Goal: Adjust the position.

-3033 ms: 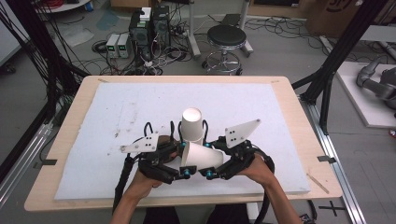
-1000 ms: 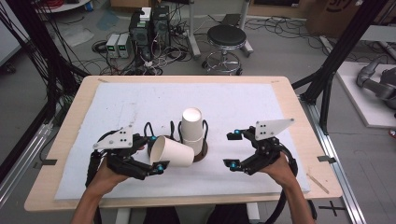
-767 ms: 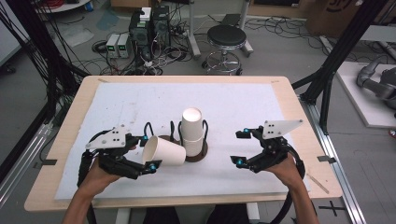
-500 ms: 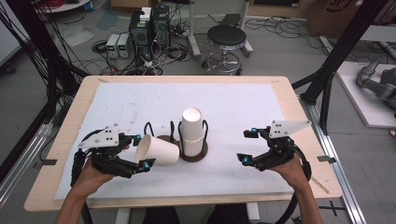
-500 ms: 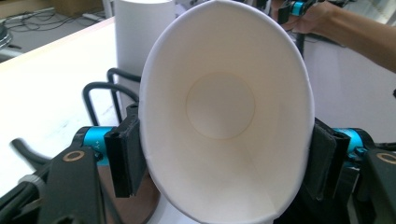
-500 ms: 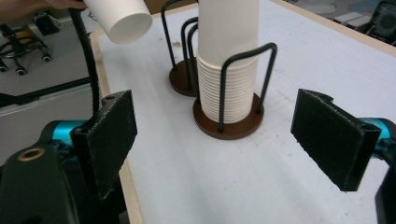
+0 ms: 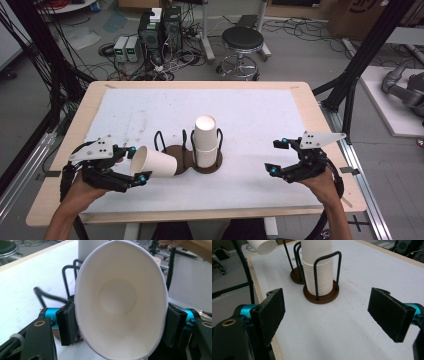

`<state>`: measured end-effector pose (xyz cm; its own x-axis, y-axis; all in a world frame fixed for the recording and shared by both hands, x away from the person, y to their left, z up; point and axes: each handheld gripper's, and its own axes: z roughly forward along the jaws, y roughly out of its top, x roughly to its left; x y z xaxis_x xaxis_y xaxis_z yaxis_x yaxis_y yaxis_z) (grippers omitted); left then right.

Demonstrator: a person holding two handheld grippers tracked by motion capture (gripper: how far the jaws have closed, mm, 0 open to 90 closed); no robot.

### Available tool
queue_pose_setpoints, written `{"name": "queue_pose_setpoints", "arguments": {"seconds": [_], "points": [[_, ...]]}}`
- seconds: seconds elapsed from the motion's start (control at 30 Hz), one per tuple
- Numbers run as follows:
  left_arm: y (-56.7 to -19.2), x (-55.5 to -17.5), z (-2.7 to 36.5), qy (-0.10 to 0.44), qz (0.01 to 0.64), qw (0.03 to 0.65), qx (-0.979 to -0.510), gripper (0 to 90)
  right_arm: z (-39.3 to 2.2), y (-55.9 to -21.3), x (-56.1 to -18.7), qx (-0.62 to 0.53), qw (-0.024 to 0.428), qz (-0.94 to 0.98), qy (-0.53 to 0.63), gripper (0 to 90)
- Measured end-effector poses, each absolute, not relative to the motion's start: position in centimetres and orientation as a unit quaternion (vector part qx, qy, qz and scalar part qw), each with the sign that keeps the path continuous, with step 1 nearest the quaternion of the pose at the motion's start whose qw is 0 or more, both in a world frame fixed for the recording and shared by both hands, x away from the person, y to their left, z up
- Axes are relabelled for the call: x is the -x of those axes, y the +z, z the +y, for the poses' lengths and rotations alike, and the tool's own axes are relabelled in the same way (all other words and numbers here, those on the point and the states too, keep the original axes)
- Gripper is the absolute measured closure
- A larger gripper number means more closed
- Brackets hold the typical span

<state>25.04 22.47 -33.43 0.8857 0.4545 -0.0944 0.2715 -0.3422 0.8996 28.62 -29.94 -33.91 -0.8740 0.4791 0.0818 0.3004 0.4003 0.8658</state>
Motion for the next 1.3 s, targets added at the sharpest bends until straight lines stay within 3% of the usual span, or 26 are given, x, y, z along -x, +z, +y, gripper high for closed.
{"name": "queue_pose_setpoints", "arguments": {"seconds": [1.3], "points": [[-34.0, -25.5, 22.9, 0.098, 0.236, 0.511, -0.821, 28.6, -30.6, -34.4, -28.6, -0.253, 0.095, 0.832, 0.484, 15.0]]}}
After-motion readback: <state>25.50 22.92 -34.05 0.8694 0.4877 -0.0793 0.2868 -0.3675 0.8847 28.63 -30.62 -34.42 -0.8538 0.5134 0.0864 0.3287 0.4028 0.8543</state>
